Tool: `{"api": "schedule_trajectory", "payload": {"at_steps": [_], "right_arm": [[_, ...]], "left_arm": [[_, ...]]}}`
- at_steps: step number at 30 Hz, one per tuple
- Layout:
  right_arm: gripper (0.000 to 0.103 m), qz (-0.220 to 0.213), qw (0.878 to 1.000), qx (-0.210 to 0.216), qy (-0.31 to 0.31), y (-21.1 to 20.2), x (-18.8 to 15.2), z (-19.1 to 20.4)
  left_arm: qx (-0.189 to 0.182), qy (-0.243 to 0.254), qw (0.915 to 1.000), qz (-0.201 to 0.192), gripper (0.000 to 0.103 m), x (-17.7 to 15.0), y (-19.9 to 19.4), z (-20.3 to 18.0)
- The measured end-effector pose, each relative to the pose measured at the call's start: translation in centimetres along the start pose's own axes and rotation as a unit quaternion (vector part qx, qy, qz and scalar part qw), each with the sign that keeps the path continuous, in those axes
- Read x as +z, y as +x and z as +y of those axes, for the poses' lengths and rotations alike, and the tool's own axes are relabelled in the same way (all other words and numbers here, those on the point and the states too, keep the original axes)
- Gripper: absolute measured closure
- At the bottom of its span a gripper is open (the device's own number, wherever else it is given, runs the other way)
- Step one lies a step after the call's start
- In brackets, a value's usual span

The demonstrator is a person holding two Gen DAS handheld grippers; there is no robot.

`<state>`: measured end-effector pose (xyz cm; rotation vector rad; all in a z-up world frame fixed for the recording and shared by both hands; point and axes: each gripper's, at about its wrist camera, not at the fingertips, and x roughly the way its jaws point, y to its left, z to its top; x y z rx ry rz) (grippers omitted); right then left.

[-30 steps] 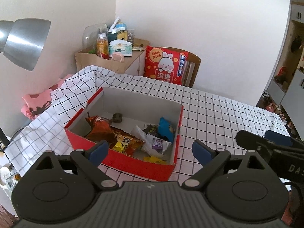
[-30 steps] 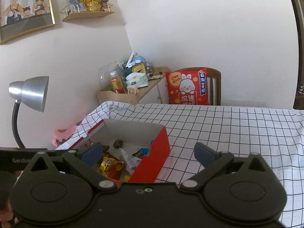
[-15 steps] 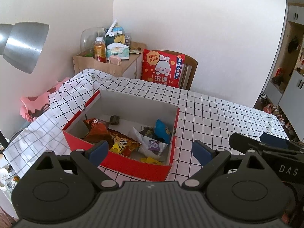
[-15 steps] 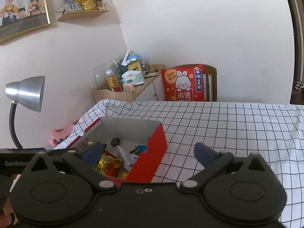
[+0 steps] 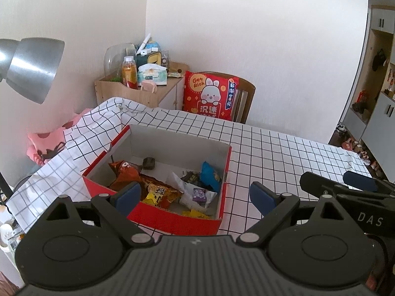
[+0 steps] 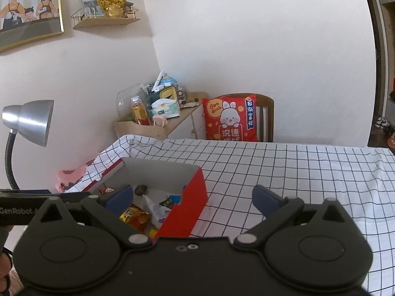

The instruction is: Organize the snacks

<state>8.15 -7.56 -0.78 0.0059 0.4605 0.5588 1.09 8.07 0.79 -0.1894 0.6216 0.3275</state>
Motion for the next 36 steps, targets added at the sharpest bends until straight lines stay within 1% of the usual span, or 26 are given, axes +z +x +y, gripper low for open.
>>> {"api": "schedule_trajectory", "payload": {"at_steps": [9,21,29,36], "right_arm": [[0.000,0.002,1.000,0.000,0.001,-0.1,-0.1,-0.1],[0.000,0.012,1.000,-0.005,0.001,0.1,-0.1,-0.1],[0.000,0.018,1.000,-0.007,0.003,0.3,-0.1,-0.2],[0.000,0.021,1.000,-0.009,0.008,0.5,-0.2,-0.4]], "left_arm": [[0.002,0.001,1.0000,-0.001,0.007,-0.1,-0.1,-0.1],[0.000,-0.005,0.9999,0.012,0.008,-0.2,0.3,0.0],[-0.001,-0.008,0.9996,0.027,0.008,-0.3,0.9,-0.1],[-0.002,-0.005,0.9996,0.029,0.007,-0.3,1.0,-0.4]]}}
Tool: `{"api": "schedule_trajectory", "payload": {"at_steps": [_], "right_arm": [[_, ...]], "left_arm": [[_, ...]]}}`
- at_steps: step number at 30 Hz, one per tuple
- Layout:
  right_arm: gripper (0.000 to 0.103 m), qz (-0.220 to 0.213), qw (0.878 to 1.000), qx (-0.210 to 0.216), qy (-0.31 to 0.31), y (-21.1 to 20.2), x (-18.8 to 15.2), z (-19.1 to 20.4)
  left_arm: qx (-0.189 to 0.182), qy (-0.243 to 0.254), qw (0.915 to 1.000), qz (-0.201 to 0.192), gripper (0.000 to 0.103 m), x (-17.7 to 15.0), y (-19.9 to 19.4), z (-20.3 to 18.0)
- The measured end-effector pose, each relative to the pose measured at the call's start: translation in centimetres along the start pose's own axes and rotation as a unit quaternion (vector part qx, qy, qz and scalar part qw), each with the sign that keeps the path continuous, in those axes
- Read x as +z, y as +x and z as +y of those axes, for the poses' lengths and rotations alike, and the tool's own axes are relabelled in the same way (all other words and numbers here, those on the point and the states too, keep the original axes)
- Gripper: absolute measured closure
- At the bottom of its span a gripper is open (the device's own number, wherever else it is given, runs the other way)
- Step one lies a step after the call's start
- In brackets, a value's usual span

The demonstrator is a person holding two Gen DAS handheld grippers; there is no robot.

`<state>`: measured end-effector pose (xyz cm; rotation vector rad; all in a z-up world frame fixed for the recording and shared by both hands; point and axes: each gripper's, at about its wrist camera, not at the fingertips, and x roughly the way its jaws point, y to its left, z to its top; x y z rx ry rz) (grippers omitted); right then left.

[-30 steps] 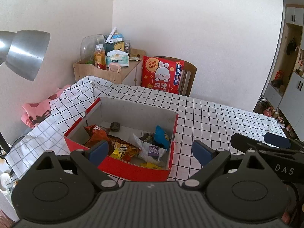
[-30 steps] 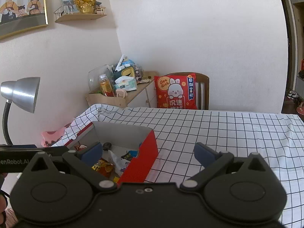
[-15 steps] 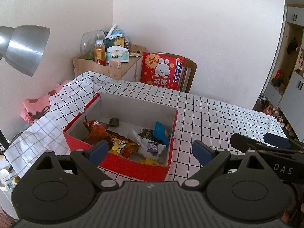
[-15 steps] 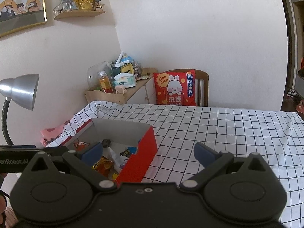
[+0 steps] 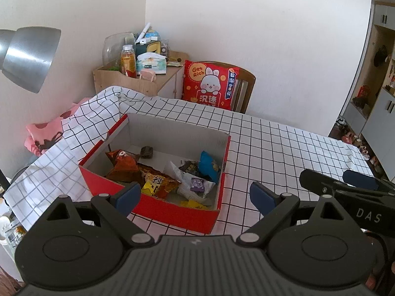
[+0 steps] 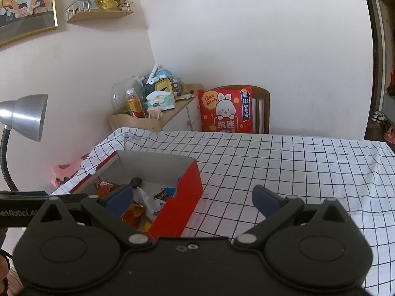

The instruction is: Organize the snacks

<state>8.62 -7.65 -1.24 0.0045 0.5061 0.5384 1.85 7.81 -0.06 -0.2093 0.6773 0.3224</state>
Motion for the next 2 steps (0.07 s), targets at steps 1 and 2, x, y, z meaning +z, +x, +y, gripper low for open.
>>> {"api": "schedule_trajectory", "payload": {"at_steps": [1,2], "right_arm": [[0.000,0.000,1.000,-0.001,0.001,-0.05,-0.03,-0.06],[0.000,0.000,1.000,-0.001,0.002,0.00,-0.07,-0.17]], "left_arm": [[0.000,0.001,1.0000,0.001,0.007,0.01,0.04,-0.07],[-0.001,0.002,1.0000,0.002,0.007,0.01,0.10,-0.15]]}}
